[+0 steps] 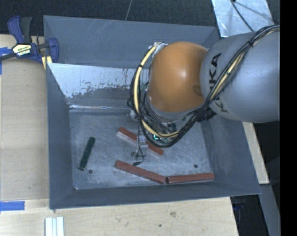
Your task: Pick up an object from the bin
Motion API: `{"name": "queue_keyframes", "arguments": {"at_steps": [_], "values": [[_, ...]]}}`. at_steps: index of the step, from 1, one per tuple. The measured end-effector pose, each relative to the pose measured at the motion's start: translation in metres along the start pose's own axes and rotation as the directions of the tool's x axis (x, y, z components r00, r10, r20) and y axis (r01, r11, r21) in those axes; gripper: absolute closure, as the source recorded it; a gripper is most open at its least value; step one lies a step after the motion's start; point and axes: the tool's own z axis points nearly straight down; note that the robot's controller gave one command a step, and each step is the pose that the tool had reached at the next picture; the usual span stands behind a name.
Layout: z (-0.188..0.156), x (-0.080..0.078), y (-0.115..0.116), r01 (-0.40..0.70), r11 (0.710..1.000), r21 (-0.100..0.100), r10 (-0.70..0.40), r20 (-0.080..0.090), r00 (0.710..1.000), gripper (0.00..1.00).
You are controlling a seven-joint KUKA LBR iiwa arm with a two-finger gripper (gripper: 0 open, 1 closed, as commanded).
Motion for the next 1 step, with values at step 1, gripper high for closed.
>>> {"name": "queue_keyframes", "arguments": {"at_steps": [1], "values": [[-0.0014, -0.001, -0.0004, -0.001, 1.0, 0.0, 0.001, 0.003, 1.0, 0.0]]}}
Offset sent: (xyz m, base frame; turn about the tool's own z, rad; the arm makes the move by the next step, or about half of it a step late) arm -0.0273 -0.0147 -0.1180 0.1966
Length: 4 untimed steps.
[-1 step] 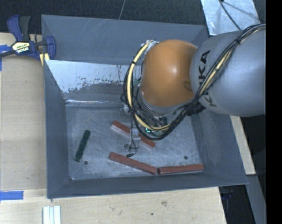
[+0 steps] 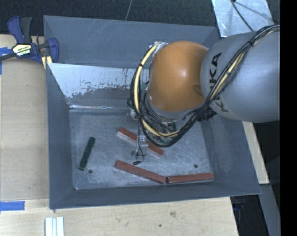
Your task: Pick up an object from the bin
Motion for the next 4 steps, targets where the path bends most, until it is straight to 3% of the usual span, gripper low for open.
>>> {"name": "queue_keyframes", "arguments": {"at_steps": [1, 2, 3, 4], "values": [[0.051, 0.011, -0.007, -0.087, 0.996, -0.001, 0.087, 0.004, 0.996, 0.0], [0.121, 0.041, -0.018, -0.12, 0.993, 0.002, 0.12, -0.005, 0.993, 0.0], [0.119, 0.037, -0.014, -0.168, 0.986, 0.0, 0.168, 0.001, 0.986, 0.0], [0.121, 0.04, -0.018, -0.119, 0.993, 0.002, 0.119, -0.001, 0.993, 0.0]]}}
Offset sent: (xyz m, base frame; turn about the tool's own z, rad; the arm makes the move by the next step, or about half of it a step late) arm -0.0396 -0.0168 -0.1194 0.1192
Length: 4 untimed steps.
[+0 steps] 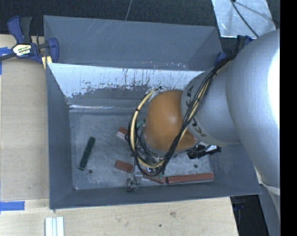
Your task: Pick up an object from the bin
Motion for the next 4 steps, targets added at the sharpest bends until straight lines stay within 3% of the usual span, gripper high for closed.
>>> {"name": "queue_keyframes", "arguments": {"at_steps": [1, 4], "values": [[-0.001, -0.003, 0.003, -0.046, 0.999, -0.001, 0.046, 0.001, 0.999, 1.0], [-0.019, -0.003, 0.003, -0.048, 0.999, -0.001, 0.048, -0.001, 0.999, 1.0]]}}
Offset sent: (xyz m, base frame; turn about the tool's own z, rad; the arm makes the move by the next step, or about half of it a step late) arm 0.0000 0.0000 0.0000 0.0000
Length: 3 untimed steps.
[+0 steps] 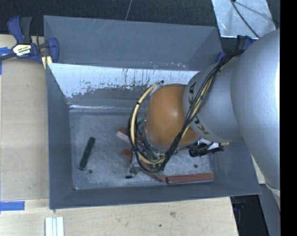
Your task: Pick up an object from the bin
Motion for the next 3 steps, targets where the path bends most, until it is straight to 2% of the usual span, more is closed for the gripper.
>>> {"name": "queue_keyframes", "arguments": {"at_steps": [3], "values": [[-0.021, -0.001, 0.0, 0.0, 1.0, -0.002, 0.0, 0.005, 1.0, 1.0]]}}
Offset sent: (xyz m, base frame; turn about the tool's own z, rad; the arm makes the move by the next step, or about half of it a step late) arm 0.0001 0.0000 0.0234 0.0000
